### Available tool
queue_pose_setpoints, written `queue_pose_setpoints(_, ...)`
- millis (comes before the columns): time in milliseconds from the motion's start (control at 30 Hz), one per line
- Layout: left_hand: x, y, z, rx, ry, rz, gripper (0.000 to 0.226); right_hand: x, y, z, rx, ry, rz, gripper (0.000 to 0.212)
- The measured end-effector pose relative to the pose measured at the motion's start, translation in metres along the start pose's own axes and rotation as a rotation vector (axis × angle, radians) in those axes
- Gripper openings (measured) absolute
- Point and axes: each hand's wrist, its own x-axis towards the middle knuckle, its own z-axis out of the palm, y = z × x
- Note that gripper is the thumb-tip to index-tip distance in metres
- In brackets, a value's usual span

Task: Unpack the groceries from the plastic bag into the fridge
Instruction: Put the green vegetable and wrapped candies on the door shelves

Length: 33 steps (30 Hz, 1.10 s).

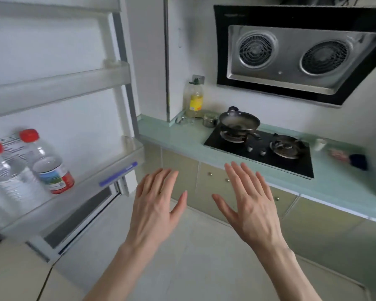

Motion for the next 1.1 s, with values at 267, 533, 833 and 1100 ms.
queue_pose_setpoints(267,0.038,0.162,0.083,-0.207,-0.073,0.186,0.045,-0.06,0.149,-0.058,-0.174,0.021,0.229,0.069)
queue_pose_setpoints(533,0.058,0.334,0.163,-0.363,-0.11,0.368,0.045,-0.128,0.295,-0.116,-0.293,0.036,0.398,0.068)
queue_pose_setpoints(833,0.064,0.508,0.225,-0.563,-0.178,0.59,0.044,-0.219,0.403,-0.172,-0.406,0.105,0.65,0.067)
queue_pose_setpoints(1100,0.064,0.637,0.292,-0.763,-0.294,0.73,0.044,-0.287,0.485,-0.208,-0.507,0.143,0.96,0.064)
